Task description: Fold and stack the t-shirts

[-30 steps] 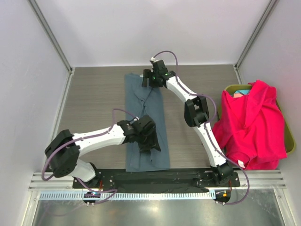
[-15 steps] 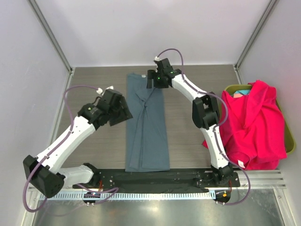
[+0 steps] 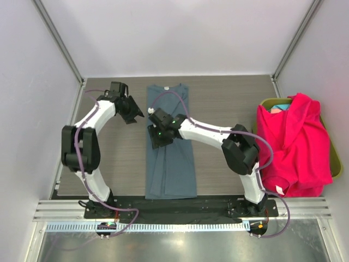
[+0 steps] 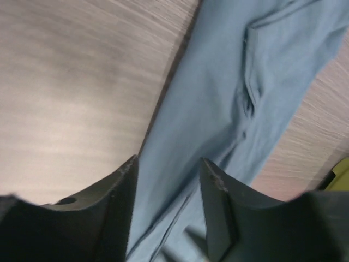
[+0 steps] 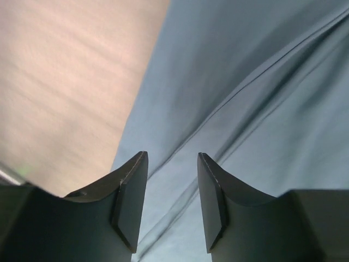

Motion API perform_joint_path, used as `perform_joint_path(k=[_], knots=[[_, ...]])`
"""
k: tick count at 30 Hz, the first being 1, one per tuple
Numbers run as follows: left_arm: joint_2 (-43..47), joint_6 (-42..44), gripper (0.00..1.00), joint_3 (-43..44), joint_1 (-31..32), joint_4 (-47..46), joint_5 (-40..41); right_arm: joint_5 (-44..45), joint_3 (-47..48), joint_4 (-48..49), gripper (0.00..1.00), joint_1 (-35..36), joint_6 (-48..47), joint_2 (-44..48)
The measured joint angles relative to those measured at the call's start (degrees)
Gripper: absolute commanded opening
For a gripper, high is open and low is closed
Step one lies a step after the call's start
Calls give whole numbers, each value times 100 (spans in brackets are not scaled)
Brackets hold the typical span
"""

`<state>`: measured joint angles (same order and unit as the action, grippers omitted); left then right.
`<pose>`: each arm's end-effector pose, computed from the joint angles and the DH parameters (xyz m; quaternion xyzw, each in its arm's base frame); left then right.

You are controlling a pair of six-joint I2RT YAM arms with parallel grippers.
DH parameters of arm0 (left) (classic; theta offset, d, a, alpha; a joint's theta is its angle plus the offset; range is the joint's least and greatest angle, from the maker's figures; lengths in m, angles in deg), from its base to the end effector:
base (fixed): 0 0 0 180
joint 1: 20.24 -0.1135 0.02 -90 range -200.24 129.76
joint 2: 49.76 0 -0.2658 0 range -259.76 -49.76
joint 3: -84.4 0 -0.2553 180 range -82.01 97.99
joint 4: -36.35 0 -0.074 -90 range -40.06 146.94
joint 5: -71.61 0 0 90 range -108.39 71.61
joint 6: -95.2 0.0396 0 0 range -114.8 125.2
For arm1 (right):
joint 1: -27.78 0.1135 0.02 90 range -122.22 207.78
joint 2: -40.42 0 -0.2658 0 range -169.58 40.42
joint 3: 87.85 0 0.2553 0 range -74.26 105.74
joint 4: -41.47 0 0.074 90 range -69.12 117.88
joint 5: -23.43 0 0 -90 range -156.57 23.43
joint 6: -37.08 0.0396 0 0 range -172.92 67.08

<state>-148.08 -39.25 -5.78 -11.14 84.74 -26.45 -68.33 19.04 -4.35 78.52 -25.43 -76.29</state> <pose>0.3672 -0.0644 0.2439 -0.2712 0.9171 -0.1882 0.2234 0.2871 0.3532 0.2136 -0.1969 0.9348 0.1977 0.2199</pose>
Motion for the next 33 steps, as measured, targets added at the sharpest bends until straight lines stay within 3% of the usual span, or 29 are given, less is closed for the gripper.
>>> perform_joint_path(k=[5,9,16,23,33], knots=[[-1416,133,45,686,-92,-310,-767,190,-61,-63,47,326,264,-4],[-1967,302,45,866,11,-299,-1001,638,203,-295,47,345,310,-219],[-2122,544,45,992,175,-142,-922,1515,1086,-1104,47,498,256,-1069],[-2124,603,44,992,240,-120,-863,2096,1314,-1714,42,699,208,-1294],[-2284,619,44,1268,243,85,-756,2455,492,-2022,40,686,205,-798]])
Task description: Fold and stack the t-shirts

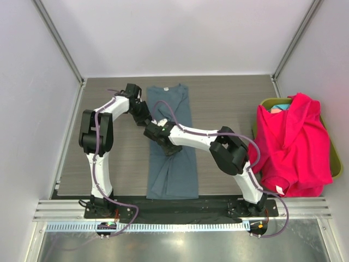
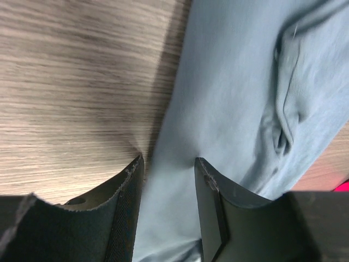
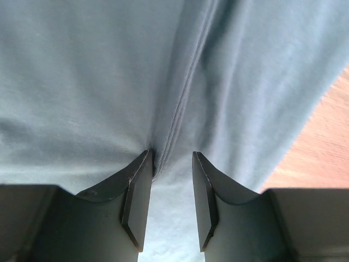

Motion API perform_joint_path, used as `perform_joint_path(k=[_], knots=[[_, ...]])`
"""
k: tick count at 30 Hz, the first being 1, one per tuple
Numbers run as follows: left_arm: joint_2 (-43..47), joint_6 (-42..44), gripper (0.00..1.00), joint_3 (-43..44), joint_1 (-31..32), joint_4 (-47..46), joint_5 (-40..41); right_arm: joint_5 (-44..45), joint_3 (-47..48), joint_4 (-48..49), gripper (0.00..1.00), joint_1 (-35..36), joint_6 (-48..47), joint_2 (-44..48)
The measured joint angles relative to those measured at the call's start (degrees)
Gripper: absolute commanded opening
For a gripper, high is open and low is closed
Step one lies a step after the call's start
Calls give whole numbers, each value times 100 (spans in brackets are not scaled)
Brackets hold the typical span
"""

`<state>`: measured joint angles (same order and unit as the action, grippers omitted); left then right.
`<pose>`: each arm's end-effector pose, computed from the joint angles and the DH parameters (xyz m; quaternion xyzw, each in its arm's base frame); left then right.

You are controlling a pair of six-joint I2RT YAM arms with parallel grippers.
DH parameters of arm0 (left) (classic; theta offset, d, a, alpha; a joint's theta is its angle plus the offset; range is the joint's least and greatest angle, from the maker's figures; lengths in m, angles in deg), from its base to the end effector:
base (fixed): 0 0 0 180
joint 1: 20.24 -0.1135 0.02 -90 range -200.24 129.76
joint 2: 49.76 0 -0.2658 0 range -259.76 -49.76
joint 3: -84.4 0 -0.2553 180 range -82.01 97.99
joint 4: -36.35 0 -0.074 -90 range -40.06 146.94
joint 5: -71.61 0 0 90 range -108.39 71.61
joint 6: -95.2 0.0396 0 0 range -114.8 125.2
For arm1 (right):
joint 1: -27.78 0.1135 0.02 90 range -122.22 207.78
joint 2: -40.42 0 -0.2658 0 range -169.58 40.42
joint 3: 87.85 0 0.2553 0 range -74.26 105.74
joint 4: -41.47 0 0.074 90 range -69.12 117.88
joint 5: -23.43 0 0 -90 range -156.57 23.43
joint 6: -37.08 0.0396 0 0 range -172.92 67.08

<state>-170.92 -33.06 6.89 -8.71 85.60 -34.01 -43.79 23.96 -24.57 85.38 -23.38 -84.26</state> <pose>0.4305 -0.0987 0.1553 -0.1995 0.9521 -0.2008 0.1159 0.2494 0.3645 0.1668 -0.2180 0.9512 -0.0771 0.2041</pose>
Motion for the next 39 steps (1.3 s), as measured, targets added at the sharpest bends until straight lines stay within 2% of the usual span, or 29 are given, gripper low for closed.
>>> perform_joint_path(k=[5,8,9,13,18,27,37,39], knots=[[-98,37,44,192,4,131,116,120,-822,-59,41,-4,63,560],[-144,96,44,286,9,208,179,153,-1237,-118,49,-4,103,1005],[-151,109,43,306,15,227,219,151,-1329,-140,56,-4,120,1143],[-149,122,43,313,35,247,295,-52,-1534,-136,63,7,212,1746],[33,127,44,157,168,297,621,-560,-1526,195,64,175,310,1996],[992,151,44,-479,380,704,1043,-1080,-1217,546,56,1128,575,1344],[2922,479,45,-1510,-179,1145,1320,-1132,-1261,542,53,1587,1056,1217],[3250,564,45,-1751,-278,1176,1366,-1130,-1261,551,50,1652,1134,1141]])
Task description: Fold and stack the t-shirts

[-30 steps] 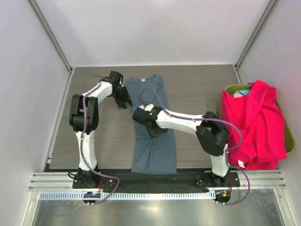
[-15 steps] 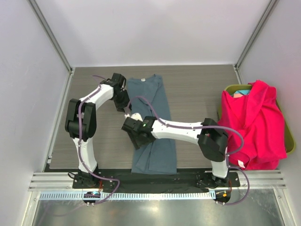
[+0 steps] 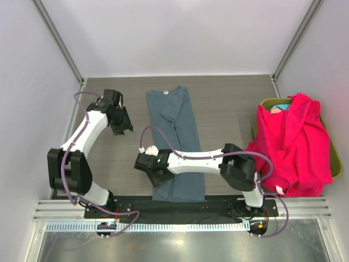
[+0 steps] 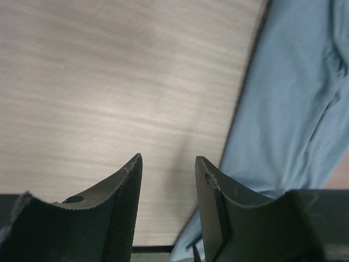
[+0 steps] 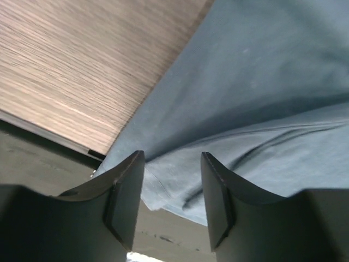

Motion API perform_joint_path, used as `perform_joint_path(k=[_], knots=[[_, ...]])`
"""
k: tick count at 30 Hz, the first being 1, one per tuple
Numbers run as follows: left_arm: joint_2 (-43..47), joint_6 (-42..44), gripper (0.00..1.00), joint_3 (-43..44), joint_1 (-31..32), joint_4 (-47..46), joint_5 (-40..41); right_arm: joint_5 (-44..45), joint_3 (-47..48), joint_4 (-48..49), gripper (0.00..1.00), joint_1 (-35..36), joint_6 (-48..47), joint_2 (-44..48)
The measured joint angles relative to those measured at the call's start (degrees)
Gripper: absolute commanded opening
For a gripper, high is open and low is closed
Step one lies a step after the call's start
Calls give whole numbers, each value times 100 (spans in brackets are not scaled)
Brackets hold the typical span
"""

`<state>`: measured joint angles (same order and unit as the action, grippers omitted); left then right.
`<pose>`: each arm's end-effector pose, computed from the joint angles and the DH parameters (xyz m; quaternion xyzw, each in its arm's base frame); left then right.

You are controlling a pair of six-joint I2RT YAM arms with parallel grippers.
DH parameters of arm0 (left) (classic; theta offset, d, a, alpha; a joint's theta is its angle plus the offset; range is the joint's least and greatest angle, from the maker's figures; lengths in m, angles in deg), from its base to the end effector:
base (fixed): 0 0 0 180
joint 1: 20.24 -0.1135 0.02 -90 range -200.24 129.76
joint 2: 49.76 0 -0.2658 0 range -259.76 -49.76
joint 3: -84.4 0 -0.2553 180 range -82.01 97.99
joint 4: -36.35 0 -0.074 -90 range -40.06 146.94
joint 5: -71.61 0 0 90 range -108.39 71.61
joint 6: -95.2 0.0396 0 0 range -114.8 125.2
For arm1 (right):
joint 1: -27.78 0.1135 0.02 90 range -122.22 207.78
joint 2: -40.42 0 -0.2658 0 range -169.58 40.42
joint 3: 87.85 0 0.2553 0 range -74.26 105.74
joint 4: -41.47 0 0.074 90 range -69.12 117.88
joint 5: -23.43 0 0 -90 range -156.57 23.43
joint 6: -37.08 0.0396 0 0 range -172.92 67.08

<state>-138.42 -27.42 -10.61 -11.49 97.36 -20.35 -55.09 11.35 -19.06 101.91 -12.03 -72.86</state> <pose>0.3132 -0.0496 0.2602 -0.1981 0.9552 -0.0930 0.1991 0.1177 0.3851 0.1868 -0.2692 0.9487 0.0591 0.1552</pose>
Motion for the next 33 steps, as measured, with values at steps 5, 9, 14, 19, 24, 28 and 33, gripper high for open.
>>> perform_joint_path(k=[5,9,14,19,24,28,33], knots=[[468,164,45,-527,-31,28,35,33,-24,-4,38,173,199,-310],[485,199,44,-787,-31,-15,24,107,-42,-48,7,245,315,-326],[494,225,44,-835,-31,-35,26,356,-44,-240,1,299,490,-271],[654,199,45,-951,-20,-63,37,745,-549,-487,12,365,846,566],[1196,48,47,-1298,136,-63,-50,988,-1801,-581,72,492,1580,2085],[1818,-267,49,-1635,605,-2,-109,1097,-2815,-634,78,562,2094,3036],[2369,-942,49,-2105,1755,52,-114,1202,-3746,-404,79,564,2524,4076]])
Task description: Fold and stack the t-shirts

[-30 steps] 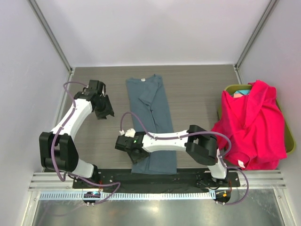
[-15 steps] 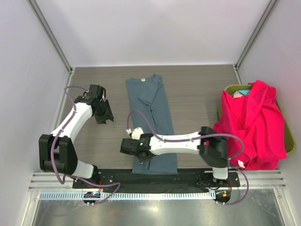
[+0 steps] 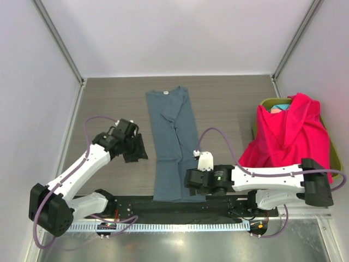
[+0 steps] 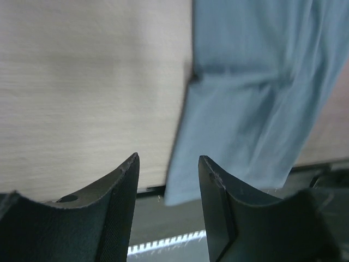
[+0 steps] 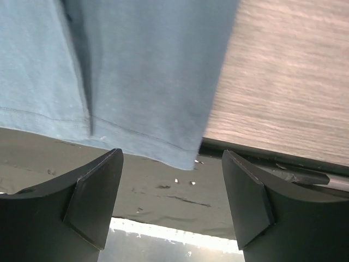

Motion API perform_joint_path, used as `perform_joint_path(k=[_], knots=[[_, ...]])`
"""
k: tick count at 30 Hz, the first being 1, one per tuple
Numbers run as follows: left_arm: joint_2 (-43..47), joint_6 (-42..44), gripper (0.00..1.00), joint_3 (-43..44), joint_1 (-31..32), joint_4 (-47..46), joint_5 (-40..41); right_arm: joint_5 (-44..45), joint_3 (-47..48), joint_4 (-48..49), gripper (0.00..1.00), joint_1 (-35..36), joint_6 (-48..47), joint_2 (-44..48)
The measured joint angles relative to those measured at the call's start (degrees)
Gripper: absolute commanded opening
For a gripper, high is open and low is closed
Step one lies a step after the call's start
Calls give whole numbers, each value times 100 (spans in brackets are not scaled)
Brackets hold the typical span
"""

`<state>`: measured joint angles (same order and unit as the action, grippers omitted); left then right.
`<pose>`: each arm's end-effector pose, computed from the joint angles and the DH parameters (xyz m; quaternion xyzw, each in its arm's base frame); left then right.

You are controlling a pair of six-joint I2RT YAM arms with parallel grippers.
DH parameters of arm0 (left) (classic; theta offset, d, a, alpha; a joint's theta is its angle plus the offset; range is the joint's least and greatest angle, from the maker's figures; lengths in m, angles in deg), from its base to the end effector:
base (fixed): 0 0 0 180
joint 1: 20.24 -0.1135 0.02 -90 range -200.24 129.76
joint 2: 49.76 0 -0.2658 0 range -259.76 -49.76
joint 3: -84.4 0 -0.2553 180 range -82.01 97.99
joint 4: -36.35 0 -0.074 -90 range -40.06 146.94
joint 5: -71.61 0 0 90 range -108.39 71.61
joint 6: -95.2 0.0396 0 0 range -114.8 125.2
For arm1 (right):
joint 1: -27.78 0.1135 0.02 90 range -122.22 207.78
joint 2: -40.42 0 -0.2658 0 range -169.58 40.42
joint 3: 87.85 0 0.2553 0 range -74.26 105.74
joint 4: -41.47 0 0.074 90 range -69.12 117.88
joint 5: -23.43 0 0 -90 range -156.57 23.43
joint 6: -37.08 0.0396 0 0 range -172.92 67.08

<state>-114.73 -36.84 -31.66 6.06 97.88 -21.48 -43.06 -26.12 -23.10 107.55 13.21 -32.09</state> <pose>0.1919 -0.0972 0.2490 -0.1266 0.9628 -0.1548 0.1815 0.0544 0.2125 0.2125 -0.0895 0.9673 0.0601 0.2298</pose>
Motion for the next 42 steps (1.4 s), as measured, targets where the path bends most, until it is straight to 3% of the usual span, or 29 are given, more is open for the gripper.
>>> perform_joint_path(k=[10,16,24,30,42], knots=[[376,-1764,50,-1377,2549,-197,76,-267,-1447,1021,67,0,463,466],[105,-2540,50,-1545,3480,-625,249,-496,-2017,1698,59,-11,647,743],[-682,-3042,49,-1545,4050,-1049,476,-570,-2142,2159,45,-13,671,761],[-627,-3274,50,-1532,4293,-1058,785,-599,-2218,2374,28,-13,726,807],[232,-3526,54,-1604,4360,-616,1226,-610,-2343,2535,25,-13,798,918]])
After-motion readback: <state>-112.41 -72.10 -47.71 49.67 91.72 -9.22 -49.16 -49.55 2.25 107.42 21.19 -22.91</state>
